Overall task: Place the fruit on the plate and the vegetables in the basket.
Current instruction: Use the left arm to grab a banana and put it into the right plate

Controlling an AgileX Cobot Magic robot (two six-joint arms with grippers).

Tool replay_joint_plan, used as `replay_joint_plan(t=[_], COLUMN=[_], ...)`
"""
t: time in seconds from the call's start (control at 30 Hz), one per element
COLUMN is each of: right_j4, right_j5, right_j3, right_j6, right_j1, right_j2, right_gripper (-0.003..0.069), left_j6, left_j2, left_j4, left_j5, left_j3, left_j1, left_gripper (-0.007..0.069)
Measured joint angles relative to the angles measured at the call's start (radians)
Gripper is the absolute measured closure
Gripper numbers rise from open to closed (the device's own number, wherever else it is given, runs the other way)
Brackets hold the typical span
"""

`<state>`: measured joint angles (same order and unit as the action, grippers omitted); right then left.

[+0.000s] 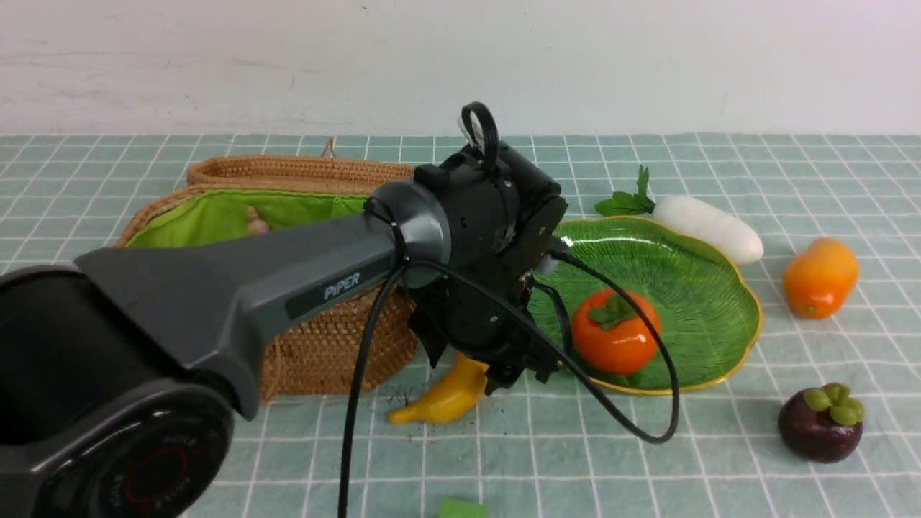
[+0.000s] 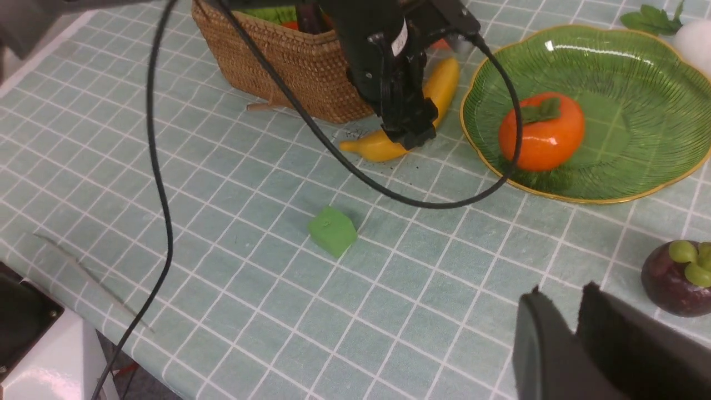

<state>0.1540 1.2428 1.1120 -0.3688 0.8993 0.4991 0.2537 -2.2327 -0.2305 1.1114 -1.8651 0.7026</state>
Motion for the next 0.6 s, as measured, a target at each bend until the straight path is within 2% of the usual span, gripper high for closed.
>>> replay_joint_plan(t=[0.13, 0.2, 0.4, 0.53, 0.6], right_j4=[-0.003, -0.004, -0.004, -0.004, 0.011], right_j5=[0.000, 0.000, 0.000, -0.005, -0.017], right_j3=[0.000, 0.000, 0.000, 0.000, 0.000], right_j6=[0.000, 0.000, 0.000, 0.000, 0.000], right_j1=[0.000, 0.000, 0.000, 0.000, 0.000], right_j2=[0.000, 0.000, 0.000, 0.000, 0.000], right_gripper=[0.0550, 0.0550, 0.0550, 0.0550, 0.0550], left_j6=[0.000, 0.001, 0.039, 0.057, -0.024], left_j2=[-0.034, -0.035, -0.011, 0.047, 0.070], left_j4=[0.000, 0.000, -0.001, -0.021, -0.048], left_j5=[-0.003, -0.002, 0.041, 0.103, 0.114], left_j3=[0.001, 0.001, -0.025, -0.120, -0.208], left_j1=[-0.001, -0.001, 0.004, 0.029, 0.052], left_gripper=[0.0207, 0.0303, 0.0300, 0.0300, 0.0300])
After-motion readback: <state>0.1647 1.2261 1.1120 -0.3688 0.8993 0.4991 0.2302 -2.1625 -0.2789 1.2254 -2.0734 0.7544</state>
